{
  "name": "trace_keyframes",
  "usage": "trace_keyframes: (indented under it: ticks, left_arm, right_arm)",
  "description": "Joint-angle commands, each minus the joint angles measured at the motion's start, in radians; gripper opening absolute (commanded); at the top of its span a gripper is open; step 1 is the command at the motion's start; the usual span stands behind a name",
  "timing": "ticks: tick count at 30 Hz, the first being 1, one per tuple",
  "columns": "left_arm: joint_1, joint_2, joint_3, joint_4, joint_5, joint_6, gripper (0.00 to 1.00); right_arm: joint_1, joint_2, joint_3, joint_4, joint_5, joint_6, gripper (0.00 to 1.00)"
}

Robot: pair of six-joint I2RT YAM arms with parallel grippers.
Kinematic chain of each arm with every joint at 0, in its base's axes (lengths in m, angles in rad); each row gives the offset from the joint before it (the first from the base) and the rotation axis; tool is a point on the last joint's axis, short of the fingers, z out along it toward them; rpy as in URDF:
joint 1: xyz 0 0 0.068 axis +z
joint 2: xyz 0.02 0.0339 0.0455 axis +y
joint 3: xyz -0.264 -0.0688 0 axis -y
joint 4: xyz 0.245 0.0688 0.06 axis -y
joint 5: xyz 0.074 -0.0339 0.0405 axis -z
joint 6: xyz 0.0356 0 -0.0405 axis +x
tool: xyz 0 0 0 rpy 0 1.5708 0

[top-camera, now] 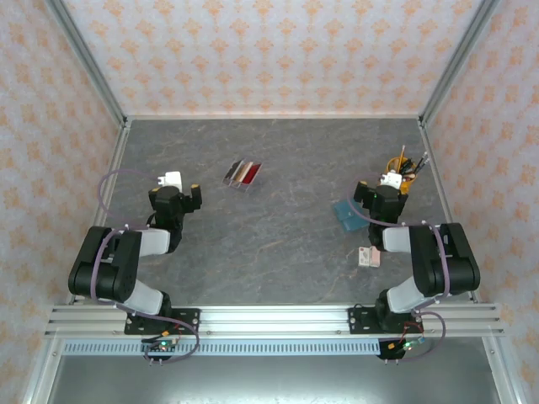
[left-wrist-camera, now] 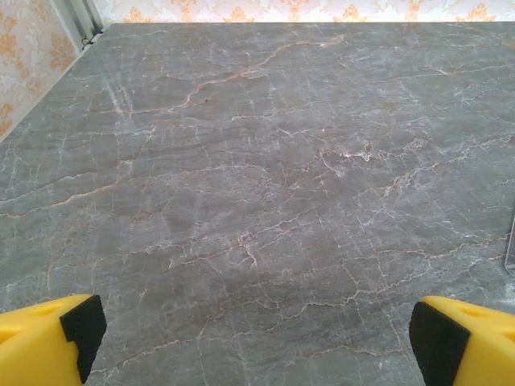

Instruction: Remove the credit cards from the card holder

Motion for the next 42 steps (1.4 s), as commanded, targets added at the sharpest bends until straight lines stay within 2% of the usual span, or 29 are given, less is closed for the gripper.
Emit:
trace_keyframes:
  ticks: [1,28,30,34,38,42]
  left_arm:
    - [0.003,0.004,0.021,0.014,0.003,0.011,1.0]
    - [0.002,-0.006,0.025,0.005,0.001,0.013,1.0]
    - [0.001,-0.047,0.058,-0.079,-0.013,0.004,1.0]
    - [0.001,-0.144,0.16,-0.353,-0.031,-0.04,1.0]
    - [0.001,-0.21,0.277,-0.613,-0.019,-0.188,1.0]
    - [-0.002,-0.19,0.415,-0.829,0.066,-0.321,1.0]
  right_arm:
    - [-0.007,0.005,0.018,-0.003,-0.006,0.014,1.0]
    - [-0.007,-0.01,0.017,-0.013,-0.006,0.011,1.0]
    - [-0.006,-0.056,0.033,-0.079,0.012,0.02,1.0]
    - [-0.005,-0.189,0.078,-0.265,0.041,0.043,1.0]
    - [-0.001,-0.324,0.157,-0.516,0.015,0.168,1.0]
    - [0.007,-0.396,0.266,-0.792,-0.025,0.354,1.0]
